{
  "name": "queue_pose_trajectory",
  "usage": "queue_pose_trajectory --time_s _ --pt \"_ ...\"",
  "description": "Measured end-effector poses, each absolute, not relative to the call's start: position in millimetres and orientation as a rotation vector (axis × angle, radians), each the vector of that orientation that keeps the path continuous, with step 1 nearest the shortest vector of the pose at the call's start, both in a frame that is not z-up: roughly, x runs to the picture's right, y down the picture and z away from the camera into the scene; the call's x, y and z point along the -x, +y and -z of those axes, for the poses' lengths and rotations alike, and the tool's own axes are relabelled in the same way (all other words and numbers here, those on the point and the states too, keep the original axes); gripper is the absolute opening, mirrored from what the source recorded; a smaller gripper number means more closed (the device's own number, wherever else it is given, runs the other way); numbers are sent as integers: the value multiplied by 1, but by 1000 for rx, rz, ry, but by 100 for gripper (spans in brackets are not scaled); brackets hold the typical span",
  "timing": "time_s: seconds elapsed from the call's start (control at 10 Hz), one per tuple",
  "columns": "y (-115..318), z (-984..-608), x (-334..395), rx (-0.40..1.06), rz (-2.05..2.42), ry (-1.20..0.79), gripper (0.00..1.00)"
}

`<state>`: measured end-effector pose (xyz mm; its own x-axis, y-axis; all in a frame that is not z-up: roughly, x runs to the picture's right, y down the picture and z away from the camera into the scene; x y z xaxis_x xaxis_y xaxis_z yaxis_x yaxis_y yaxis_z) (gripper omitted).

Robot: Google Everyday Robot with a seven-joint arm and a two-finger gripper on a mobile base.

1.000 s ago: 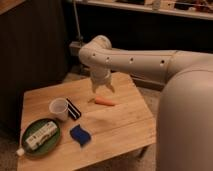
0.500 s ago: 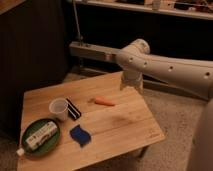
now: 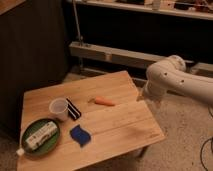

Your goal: Move the arm in a circular motion

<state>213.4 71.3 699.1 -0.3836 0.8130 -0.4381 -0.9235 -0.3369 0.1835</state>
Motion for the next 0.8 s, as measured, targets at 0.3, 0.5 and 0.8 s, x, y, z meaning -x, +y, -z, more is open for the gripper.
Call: queue_pose_trajectory --time_s 0.3,0.5,0.8 --pt "115 -673 -173 480 -1803 496 65" --pt "136 -653 -120 563 -1722 501 65" --pt "160 -621 -31 663 -1591 510 65"
